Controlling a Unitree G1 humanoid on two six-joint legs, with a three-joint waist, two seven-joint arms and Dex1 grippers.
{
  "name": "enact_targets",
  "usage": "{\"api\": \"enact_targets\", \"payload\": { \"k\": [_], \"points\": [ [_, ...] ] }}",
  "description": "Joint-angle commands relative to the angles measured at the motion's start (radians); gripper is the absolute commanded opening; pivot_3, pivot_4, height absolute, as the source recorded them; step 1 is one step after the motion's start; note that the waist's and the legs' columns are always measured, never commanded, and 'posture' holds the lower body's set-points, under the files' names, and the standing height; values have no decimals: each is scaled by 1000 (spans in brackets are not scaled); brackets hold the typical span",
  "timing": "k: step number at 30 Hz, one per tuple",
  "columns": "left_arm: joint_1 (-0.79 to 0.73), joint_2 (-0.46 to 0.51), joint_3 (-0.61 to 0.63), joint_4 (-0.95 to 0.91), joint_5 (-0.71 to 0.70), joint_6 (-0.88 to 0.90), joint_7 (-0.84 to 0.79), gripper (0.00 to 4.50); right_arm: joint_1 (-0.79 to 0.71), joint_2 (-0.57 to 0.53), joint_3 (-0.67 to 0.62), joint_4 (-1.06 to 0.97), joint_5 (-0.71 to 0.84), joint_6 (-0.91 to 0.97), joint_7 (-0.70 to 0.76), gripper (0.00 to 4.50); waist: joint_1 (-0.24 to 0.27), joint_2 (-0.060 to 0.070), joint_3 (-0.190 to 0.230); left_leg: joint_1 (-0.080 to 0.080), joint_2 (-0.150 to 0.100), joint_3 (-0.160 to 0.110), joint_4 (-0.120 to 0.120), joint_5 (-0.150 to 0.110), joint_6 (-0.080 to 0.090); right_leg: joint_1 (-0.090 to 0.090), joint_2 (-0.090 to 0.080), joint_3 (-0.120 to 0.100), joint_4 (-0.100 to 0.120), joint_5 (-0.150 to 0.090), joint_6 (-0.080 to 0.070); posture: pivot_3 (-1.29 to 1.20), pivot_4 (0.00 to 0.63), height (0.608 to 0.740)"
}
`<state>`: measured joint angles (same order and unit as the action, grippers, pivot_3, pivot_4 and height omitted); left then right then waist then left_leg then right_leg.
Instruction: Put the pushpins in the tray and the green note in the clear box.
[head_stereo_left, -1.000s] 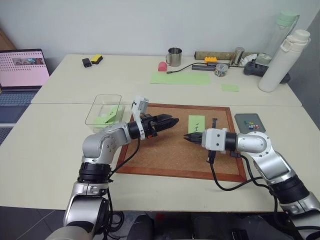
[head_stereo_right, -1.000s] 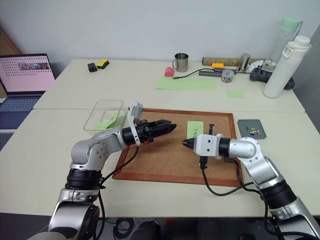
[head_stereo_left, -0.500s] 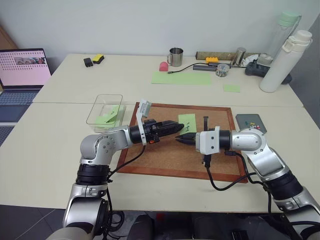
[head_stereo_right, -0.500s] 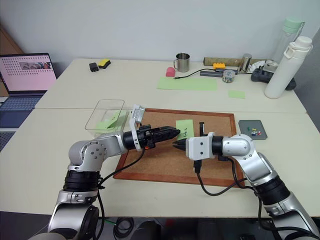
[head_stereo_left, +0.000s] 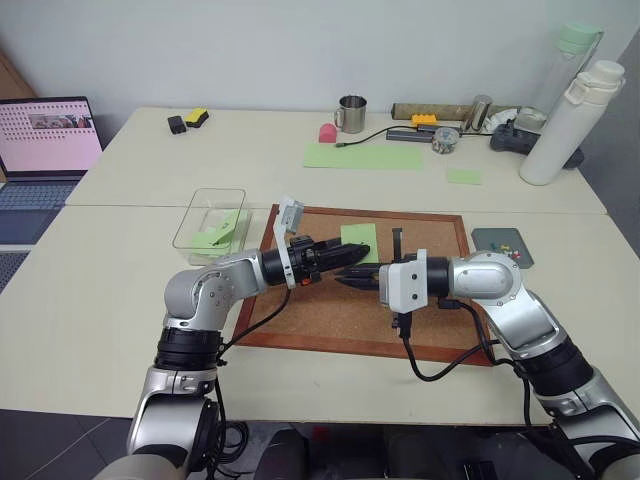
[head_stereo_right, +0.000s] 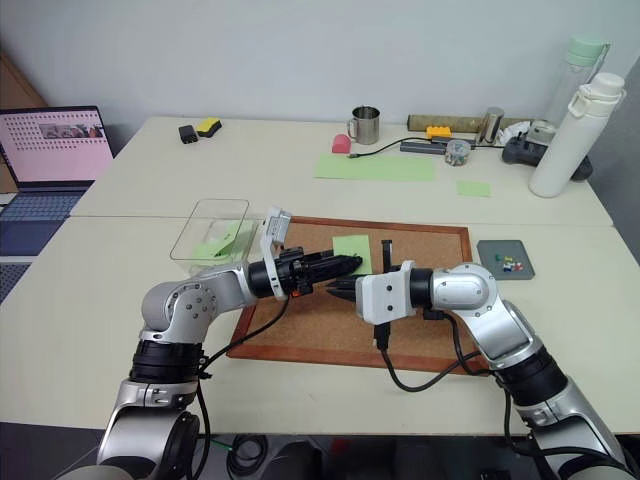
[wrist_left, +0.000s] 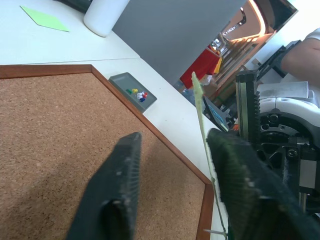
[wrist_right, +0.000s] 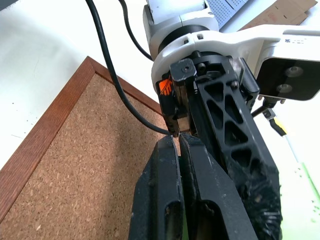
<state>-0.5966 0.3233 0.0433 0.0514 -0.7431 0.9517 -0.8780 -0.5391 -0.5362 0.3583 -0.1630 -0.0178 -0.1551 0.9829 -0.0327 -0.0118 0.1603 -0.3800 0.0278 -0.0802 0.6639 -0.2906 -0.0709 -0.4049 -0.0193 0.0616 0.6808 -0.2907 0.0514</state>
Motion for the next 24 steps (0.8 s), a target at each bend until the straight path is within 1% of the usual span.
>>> {"api": "enact_targets", "payload": {
  "k": [1, 4, 8, 9, 15, 19, 22, 24],
  "points": [
    [5, 6, 15, -36, -29, -1, -12, 1423, -26, 5, -8, -30, 2, -12, 4, 0, 0, 0, 0, 0, 0, 0, 0, 0, 0, 0, 0, 0, 0, 0, 0, 0, 150, 740],
    [8, 6, 17, -41, -30, 0, -9, 971, -26, 5, -10, -29, 2, -11, 1, 0, 0, 0, 0, 0, 0, 0, 0, 0, 0, 0, 0, 0, 0, 0, 0, 0, 150, 740],
    [0, 4, 17, -38, -29, 0, -4, 132, -24, 5, -18, -25, 9, -6, -3, 0, 0, 0, 0, 0, 0, 0, 0, 0, 0, 0, 0, 0, 0, 0, 0, 0, 150, 740],
    [-3, 3, 18, -35, -29, 0, -3, 32, -24, 4, -19, -25, 9, -6, -4, 0, 0, 0, 0, 0, 0, 0, 0, 0, 0, 0, 0, 0, 0, 0, 0, 0, 150, 740],
    [-16, 2, 19, -15, 0, -39, 8, 32, -18, -5, -35, -34, 11, 1, -10, 0, 0, 0, 0, 0, 0, 0, 0, 0, 0, 0, 0, 0, 0, 0, 0, 0, 150, 740],
    [-48, 5, 12, 70, 104, -154, 68, 32, -7, -9, -62, -58, 17, 17, -33, 0, 1, 0, 0, 0, 0, 0, 0, 0, 0, 0, 0, 0, 0, 0, 0, 0, 150, 740],
    [-63, 25, -2, 110, 154, -223, 51, 32, 12, -19, -91, -97, 31, 52, -46, 0, 0, 0, 0, 0, 0, 0, 0, 0, 0, 0, 0, 0, 0, 0, 0, 0, 150, 740],
    [-64, 39, -33, 129, 218, -304, 34, 32, 31, -24, -112, -125, 44, 88, -51, 0, 0, 0, 0, 0, 0, 0, 0, 0, 0, 0, 0, 0, 0, 0, 0, 0, 150, 740]
  ]
}}
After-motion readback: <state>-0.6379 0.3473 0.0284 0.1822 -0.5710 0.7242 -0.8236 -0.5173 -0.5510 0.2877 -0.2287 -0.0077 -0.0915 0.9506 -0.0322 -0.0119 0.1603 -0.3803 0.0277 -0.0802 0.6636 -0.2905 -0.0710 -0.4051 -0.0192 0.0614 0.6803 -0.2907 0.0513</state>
